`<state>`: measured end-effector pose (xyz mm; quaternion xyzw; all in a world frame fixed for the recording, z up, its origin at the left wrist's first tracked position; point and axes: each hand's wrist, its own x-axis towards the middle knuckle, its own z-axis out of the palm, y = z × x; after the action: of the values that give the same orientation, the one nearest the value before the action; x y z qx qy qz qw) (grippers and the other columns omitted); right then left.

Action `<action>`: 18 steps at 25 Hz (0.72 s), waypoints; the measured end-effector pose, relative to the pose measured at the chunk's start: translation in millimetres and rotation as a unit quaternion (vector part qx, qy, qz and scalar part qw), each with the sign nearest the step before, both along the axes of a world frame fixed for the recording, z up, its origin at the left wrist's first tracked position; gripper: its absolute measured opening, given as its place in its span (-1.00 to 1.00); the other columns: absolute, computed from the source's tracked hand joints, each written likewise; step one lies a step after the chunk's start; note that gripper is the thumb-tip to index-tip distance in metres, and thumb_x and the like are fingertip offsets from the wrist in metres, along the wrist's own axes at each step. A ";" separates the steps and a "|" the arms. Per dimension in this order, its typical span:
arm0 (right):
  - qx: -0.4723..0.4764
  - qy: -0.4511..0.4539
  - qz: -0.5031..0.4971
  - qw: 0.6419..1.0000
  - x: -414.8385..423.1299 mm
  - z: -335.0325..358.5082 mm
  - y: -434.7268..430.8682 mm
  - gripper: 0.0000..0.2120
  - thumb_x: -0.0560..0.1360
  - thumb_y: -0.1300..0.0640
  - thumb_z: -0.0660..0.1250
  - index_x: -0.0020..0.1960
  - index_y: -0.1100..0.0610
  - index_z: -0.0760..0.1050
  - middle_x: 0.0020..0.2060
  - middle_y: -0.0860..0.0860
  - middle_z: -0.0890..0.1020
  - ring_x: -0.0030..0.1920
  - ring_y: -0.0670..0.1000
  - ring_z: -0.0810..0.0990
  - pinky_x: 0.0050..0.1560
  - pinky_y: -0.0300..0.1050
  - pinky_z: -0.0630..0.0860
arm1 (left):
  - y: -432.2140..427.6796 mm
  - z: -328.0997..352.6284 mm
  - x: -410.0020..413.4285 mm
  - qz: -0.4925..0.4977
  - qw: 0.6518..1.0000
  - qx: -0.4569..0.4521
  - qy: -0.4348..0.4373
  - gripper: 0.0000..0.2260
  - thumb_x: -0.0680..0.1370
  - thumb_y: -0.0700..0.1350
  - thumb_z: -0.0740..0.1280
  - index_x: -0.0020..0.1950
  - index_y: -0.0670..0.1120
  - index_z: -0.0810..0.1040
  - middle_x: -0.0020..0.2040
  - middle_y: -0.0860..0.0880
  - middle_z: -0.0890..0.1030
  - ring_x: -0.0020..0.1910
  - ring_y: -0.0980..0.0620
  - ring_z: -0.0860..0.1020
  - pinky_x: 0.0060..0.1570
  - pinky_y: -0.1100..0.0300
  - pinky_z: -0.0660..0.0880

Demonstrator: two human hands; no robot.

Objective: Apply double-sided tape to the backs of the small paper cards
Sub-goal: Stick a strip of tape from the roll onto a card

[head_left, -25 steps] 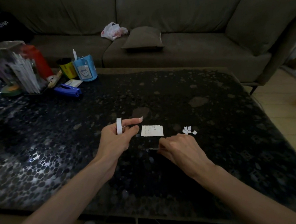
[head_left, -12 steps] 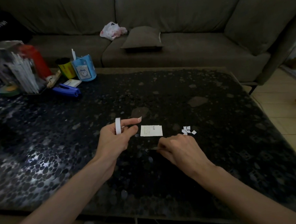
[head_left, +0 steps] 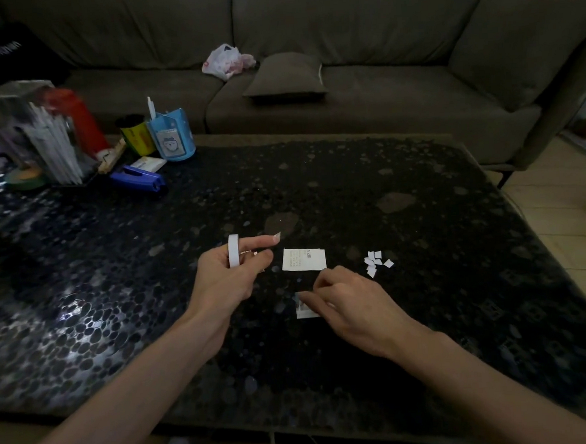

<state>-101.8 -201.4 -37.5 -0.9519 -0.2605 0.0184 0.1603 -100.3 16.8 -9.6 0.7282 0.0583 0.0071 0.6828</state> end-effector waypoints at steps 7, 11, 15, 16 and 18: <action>0.192 0.061 -0.116 0.972 6.7 7.7 -1.0 -0.76 0.61 0.08 0.42 0.26 -0.11 0.65 0.11 -0.23 0.68 0.04 -0.31 0.59 0.05 -0.43 0.48 | -6.1 -0.4 -1.4 -0.088 0.995 -0.030 0.034 -0.86 0.60 -0.13 0.44 0.05 0.07 0.77 -0.46 0.10 0.42 -0.50 0.16 0.26 -0.53 0.32 0.21; 0.429 0.248 -0.155 0.855 12.5 26.2 -0.5 -0.66 0.60 0.24 0.40 0.17 -0.20 0.66 0.03 -0.21 0.73 0.09 -0.23 0.69 -0.04 -0.36 0.60 | -7.9 -0.5 -2.4 -0.124 0.990 -0.040 0.051 -0.83 0.62 -0.17 0.40 0.06 0.03 0.77 -0.48 0.09 0.34 -0.51 0.16 0.24 -0.52 0.32 0.22; 0.473 0.317 -0.114 0.814 10.3 33.8 1.0 -0.63 0.53 0.29 0.35 0.12 -0.12 0.74 0.13 -0.16 0.73 0.18 -0.12 0.70 0.11 -0.16 0.63 | -10.0 -0.5 -3.2 -0.142 0.988 -0.038 0.053 -0.78 0.63 -0.22 0.37 0.09 0.03 0.76 -0.45 0.08 0.31 -0.49 0.15 0.23 -0.50 0.31 0.21; 0.475 0.317 -0.116 0.813 10.1 34.4 1.1 -0.64 0.54 0.30 0.34 0.09 -0.10 0.75 0.13 -0.17 0.73 0.18 -0.13 0.70 0.13 -0.14 0.62 | -9.7 0.0 -3.5 -0.143 0.988 -0.038 0.053 -0.77 0.63 -0.23 0.37 0.09 0.04 0.76 -0.45 0.08 0.31 -0.49 0.15 0.23 -0.50 0.31 0.21; 0.480 0.314 -0.125 0.809 10.5 35.2 0.2 -0.65 0.57 0.32 0.34 0.06 -0.09 0.76 0.10 -0.17 0.74 0.15 -0.14 0.70 0.12 -0.12 0.62 | -9.1 0.4 -3.5 -0.142 0.988 -0.040 0.054 -0.75 0.63 -0.24 0.36 0.08 0.05 0.77 -0.45 0.08 0.32 -0.49 0.15 0.24 -0.50 0.32 0.22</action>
<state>-91.3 -201.2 -2.3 -0.7204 -0.0502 0.1681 0.6710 -103.7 7.7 -9.3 0.7003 -0.0086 -0.1311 0.7016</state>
